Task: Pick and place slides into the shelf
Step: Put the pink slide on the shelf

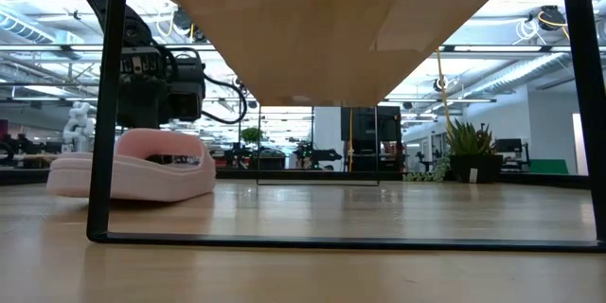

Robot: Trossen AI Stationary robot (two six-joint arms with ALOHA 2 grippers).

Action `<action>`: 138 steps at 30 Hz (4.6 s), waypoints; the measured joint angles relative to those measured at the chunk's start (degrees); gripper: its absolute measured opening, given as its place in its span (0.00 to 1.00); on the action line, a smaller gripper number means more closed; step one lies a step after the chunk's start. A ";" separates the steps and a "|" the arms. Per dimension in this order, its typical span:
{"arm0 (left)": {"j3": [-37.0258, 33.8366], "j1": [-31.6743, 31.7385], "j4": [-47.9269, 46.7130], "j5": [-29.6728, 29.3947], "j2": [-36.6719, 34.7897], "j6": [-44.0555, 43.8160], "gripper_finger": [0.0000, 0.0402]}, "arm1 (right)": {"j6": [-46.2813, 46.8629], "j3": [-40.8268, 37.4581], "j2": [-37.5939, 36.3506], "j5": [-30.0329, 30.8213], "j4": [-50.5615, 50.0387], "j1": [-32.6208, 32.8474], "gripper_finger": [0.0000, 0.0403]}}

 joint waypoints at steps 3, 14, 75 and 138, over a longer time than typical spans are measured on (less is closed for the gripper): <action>0.00 -0.02 -0.74 -0.07 0.00 -0.94 0.57 | 0.02 0.00 0.00 -0.02 0.00 0.00 0.49; 0.00 -0.22 -4.59 0.13 -0.02 -1.64 0.57 | 1.17 0.00 0.00 -1.57 0.04 0.00 0.49; -0.02 2.66 -7.84 -9.15 -11.85 -15.77 0.00 | 3.07 0.00 -0.04 -5.79 0.63 -0.02 0.49; 46.39 4.52 -47.97 -50.62 -39.19 -42.40 0.00 | 6.23 0.02 -0.04 -9.12 8.03 -0.02 0.49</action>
